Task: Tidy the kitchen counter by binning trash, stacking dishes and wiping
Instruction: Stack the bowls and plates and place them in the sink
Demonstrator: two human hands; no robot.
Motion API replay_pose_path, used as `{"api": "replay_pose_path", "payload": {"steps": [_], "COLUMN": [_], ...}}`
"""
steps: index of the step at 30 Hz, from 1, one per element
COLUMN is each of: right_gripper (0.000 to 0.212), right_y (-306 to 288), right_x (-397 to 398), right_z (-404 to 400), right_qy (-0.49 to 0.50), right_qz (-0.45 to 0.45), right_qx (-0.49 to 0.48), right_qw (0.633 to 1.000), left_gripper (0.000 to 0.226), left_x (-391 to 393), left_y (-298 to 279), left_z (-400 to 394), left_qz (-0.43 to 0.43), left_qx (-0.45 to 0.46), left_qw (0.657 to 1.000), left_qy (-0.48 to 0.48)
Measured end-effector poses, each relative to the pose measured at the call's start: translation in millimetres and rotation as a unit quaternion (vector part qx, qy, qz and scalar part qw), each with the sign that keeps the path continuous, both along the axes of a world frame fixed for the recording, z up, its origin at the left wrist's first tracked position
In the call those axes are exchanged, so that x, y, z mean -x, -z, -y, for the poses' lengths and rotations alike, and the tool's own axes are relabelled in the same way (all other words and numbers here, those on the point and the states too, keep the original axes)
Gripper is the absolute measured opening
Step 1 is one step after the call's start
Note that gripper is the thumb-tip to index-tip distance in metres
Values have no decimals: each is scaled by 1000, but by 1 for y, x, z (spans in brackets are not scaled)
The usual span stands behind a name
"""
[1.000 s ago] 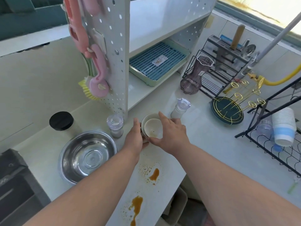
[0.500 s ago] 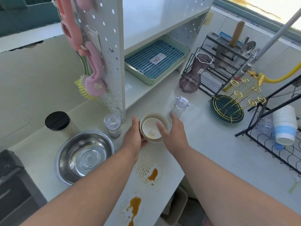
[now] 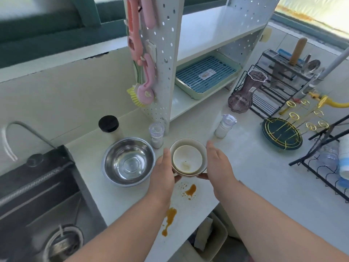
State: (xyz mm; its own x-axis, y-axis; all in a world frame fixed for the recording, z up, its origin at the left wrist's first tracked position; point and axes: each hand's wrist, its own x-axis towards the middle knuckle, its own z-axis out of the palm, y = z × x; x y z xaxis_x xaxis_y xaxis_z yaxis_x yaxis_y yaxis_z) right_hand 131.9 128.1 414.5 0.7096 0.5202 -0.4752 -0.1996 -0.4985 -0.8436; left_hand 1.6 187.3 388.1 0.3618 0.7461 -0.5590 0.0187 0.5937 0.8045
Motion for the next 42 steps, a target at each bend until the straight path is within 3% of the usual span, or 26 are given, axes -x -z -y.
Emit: {"api": "replay_pose_path", "payload": {"steps": [7,10,15,19,23,27,33,34,36,39,42], "right_gripper": [38,55,78,71,84,87,81,77,69,86,82], "right_y": [-14,-10,5,14,30,45,56,55,54,54,53], "right_x": [82,105,121,119,113,109,106,105,102,100,98], "right_z": [-15,-35,-75,-98,-113,-123,-131,-129,-126,-122,-117], "right_qy": [-96,-142,-185,-212,-239,-265,-275,-262,-210,-139,-79], "right_qz": [-19,-4,0,41,90,174,202,194,167,66,-93], "right_qx": [-20,-13,21,58,134,208,228,221,183,135,117], "right_qw": [995,990,983,975,957,925,912,919,946,979,986], "left_gripper": [59,51,58,91,136,136,143,140,107,58,57], "left_x": [78,102,121,125,121,117,119,121,126,142,158], "left_y": [-16,-25,-23,15,31,24,30,25,12,10,14], "left_z": [-4,-20,-51,-82,-98,-104,-114,-115,-116,-127,-138], "left_qz": [-66,-95,-99,-111,-126,-114,-111,-117,-148,-205,-232], "left_qx": [-44,-52,-28,-6,20,32,49,48,6,-82,-88], "left_qw": [995,990,988,987,987,990,990,990,987,969,959], "left_qy": [-64,-95,-114,-111,-93,-82,-73,-70,-63,-113,-136]}}
